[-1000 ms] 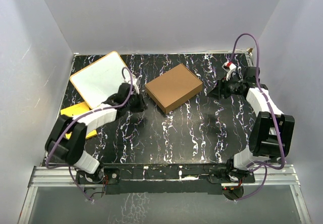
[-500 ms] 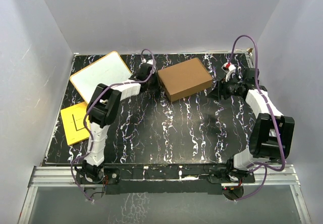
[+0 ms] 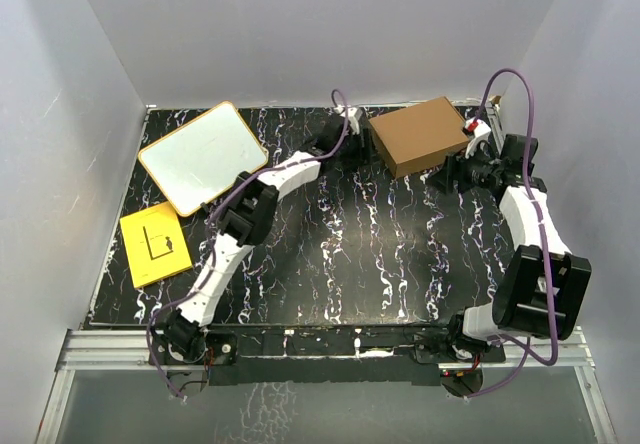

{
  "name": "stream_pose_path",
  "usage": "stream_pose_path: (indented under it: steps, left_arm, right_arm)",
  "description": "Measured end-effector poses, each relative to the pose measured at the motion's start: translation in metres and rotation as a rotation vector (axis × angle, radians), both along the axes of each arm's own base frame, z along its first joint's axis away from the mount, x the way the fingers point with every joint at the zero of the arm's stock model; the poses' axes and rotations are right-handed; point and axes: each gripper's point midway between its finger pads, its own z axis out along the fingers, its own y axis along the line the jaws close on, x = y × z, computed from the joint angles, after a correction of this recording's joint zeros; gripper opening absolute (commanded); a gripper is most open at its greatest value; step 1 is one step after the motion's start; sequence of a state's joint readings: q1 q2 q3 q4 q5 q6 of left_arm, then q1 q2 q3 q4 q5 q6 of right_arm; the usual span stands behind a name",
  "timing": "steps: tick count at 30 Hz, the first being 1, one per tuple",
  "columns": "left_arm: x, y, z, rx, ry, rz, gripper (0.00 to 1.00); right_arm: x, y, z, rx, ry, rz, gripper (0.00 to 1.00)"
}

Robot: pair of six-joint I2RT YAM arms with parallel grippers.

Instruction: Fold the paper box

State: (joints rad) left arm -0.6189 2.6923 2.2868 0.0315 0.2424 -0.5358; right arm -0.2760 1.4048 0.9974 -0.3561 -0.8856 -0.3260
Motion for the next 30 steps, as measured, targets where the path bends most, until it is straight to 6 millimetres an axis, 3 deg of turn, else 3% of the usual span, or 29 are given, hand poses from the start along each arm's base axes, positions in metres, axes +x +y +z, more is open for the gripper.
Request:
stream_pose_path:
  steps: [2,4,7,8,10,13,15,17,20,23,27,30]
  left_arm:
    - [-0.01,0.018,0.002,0.007,0.022,0.021,0.68]
    - [-0.019,0.055,0.014,0.019,0.034,0.063,0.77]
    - [-0.026,0.108,0.058,0.017,-0.04,0.113,0.94]
    - [-0.027,0.13,0.086,0.015,-0.101,0.132,0.97]
    - [-0.035,0.156,0.139,0.005,-0.221,0.149,0.97]
    - [-0.069,0.182,0.228,-0.046,-0.407,0.168,0.97]
    - [-0.094,0.197,0.273,-0.087,-0.49,0.178,0.97]
    - [-0.118,0.213,0.304,-0.12,-0.534,0.184,0.97]
    - [-0.135,0.239,0.32,-0.133,-0.536,0.221,0.97]
    - [-0.149,0.26,0.309,-0.114,-0.483,0.256,0.97]
    - [-0.167,0.267,0.291,-0.082,-0.4,0.255,0.97]
    - [-0.18,0.271,0.29,-0.072,-0.378,0.255,0.97]
  right_arm:
    - [-0.002,-0.003,0.003,-0.013,-0.02,-0.004,0.67]
    - [-0.003,-0.005,0.007,-0.026,-0.04,-0.002,0.73]
    - [-0.004,-0.006,0.014,-0.051,-0.073,0.008,0.84]
    - [-0.004,-0.007,0.016,-0.054,-0.079,0.009,0.88]
    - [-0.002,-0.009,0.025,-0.055,-0.091,0.007,0.97]
    - [0.004,-0.013,0.052,-0.048,-0.128,-0.001,0.99]
    - [0.01,-0.014,0.075,-0.047,-0.171,-0.004,0.99]
    - [0.017,-0.016,0.104,-0.03,-0.209,-0.026,0.99]
    - [0.024,-0.017,0.14,0.005,-0.247,-0.07,0.99]
    - [0.024,-0.019,0.167,0.027,-0.282,-0.083,0.99]
    - [0.019,-0.02,0.193,0.052,-0.313,-0.098,0.99]
    - [0.017,-0.024,0.207,0.089,-0.3,-0.166,0.99]
